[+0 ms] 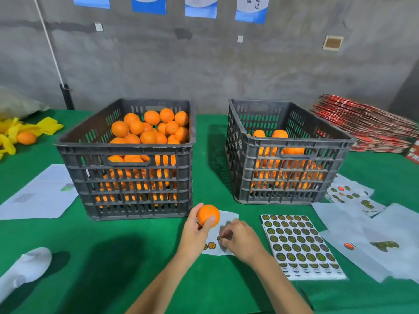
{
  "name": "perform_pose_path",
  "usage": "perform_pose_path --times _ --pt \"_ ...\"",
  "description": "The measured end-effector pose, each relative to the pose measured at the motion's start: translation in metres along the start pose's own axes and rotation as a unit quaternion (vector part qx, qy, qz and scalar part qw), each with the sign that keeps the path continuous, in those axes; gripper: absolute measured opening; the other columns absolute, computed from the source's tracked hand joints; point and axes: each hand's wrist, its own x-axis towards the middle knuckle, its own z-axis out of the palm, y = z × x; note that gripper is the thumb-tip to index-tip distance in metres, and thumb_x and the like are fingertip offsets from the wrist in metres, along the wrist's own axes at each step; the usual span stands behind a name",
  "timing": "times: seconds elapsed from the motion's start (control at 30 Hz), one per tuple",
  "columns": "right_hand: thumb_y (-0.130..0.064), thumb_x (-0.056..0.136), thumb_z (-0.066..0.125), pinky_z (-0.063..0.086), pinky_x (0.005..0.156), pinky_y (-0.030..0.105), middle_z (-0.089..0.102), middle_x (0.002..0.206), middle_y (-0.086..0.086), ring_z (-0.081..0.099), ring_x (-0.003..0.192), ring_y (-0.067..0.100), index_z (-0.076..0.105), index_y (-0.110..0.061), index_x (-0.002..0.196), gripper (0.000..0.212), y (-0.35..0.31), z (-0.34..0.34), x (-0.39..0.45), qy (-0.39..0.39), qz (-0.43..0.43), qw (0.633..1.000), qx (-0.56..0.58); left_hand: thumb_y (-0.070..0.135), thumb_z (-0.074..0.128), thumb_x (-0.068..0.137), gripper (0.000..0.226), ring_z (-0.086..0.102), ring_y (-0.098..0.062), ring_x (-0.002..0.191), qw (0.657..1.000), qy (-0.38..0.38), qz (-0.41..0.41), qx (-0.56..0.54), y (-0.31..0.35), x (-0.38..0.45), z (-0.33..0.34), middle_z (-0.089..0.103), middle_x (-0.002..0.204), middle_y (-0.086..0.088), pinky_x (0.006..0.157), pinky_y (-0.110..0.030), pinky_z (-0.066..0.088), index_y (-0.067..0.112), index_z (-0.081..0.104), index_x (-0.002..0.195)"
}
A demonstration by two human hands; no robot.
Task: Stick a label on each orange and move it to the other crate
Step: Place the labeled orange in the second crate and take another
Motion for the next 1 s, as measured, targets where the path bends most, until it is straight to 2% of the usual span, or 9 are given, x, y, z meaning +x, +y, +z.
perform_pose_path --times 0.17,0.27,0.37,0.47,0.73,0.8,0.87,0.93,1.0 --pt "-0.033 0.079 0.079 0.05 0.079 0.034 0.061 0.092 -0.004 0.062 0.088 0.021 0.065 -0.024 0.072 0.017 -0.006 -0.004 0.003 -0.021 0.046 0.999 0.02 0.037 0.071 0.095 0.055 0.062 -0.005 0.116 1.0 -0.004 0.003 0.004 -0.001 -0.001 0.003 0.06 0.131 0.007 0.09 -0.016 0.045 0.039 0.044 0.143" --pt "-0.03 0.081 0.076 0.051 0.085 0.033 0.064 0.09 -0.006 0.064 0.088 0.018 0.058 -0.027 0.062 0.026 -0.008 -0.004 0.003 -0.028 0.048 0.998 0.018 0.035 0.071 0.095 0.057 0.064 -0.007 0.115 1.0 -0.003 0.005 0.002 -0.003 0.0 0.003 0.06 0.132 0.005 0.093 -0.019 0.045 0.036 0.044 0.145" --pt "-0.026 0.081 0.073 0.052 0.088 0.034 0.066 0.096 -0.003 0.064 0.09 0.02 0.063 -0.027 0.078 0.011 -0.01 -0.004 0.001 -0.022 0.044 0.999 0.01 0.035 0.071 0.095 0.057 0.065 -0.006 0.112 1.0 -0.001 0.006 0.002 -0.004 0.0 0.004 0.06 0.132 0.006 0.088 -0.013 0.045 0.037 0.044 0.145" --pt "-0.027 0.081 0.072 0.05 0.089 0.031 0.072 0.1 0.0 0.065 0.093 0.024 0.069 -0.022 0.092 0.013 -0.009 -0.002 0.002 -0.016 0.039 0.999 -0.015 0.036 0.071 0.095 0.058 0.064 -0.009 0.114 1.0 -0.005 0.01 0.002 -0.005 0.001 0.003 0.058 0.135 0.005 0.086 -0.014 0.046 0.038 0.043 0.146" --pt "-0.02 0.083 0.068 0.047 0.096 0.031 0.075 0.105 0.002 0.067 0.102 0.027 0.071 -0.021 0.094 0.011 -0.015 -0.006 0.005 -0.037 0.026 0.999 -0.027 0.037 0.07 0.095 0.057 0.064 -0.013 0.117 1.0 -0.015 0.005 0.001 -0.007 0.001 0.002 0.053 0.139 0.003 0.093 -0.02 0.047 0.042 0.042 0.144" --pt "-0.021 0.089 0.064 0.05 0.091 0.032 0.075 0.101 0.002 0.067 0.097 0.025 0.069 -0.019 0.092 0.007 -0.015 -0.009 0.005 -0.021 0.029 0.999 0.028 0.036 0.071 0.094 0.055 0.065 -0.013 0.115 1.0 -0.014 0.004 -0.006 -0.006 0.002 0.002 0.056 0.137 0.002 0.095 -0.023 0.049 0.042 0.044 0.141" --pt "-0.025 0.093 0.063 0.054 0.084 0.037 0.074 0.091 0.002 0.068 0.087 0.022 0.068 -0.015 0.09 0.012 -0.016 -0.016 0.007 0.017 0.051 0.987 0.154 0.036 0.073 0.092 0.054 0.065 -0.017 0.115 1.0 -0.004 0.001 -0.018 -0.002 0.003 0.0 0.058 0.135 0.0 0.101 -0.032 0.051 0.04 0.047 0.14" --pt "-0.025 0.094 0.068 0.056 0.08 0.037 0.074 0.085 0.0 0.067 0.08 0.015 0.069 -0.017 0.087 0.011 -0.017 -0.024 0.01 0.063 0.055 0.955 0.285 0.037 0.072 0.092 0.052 0.063 -0.015 0.116 0.999 0.004 0.002 -0.034 0.007 0.004 -0.002 0.058 0.135 0.004 0.104 -0.036 0.05 0.04 0.048 0.139" --pt "-0.022 0.092 0.074 0.055 0.077 0.028 0.073 0.083 -0.002 0.066 0.081 0.014 0.072 -0.018 0.086 0.008 -0.022 -0.033 0.014 0.11 0.036 0.92 0.375 0.038 0.071 0.092 0.05 0.064 -0.007 0.114 0.998 0.002 0.015 -0.056 0.023 0.006 -0.001 0.059 0.134 0.011 0.102 -0.033 0.052 0.044 0.049 0.136"
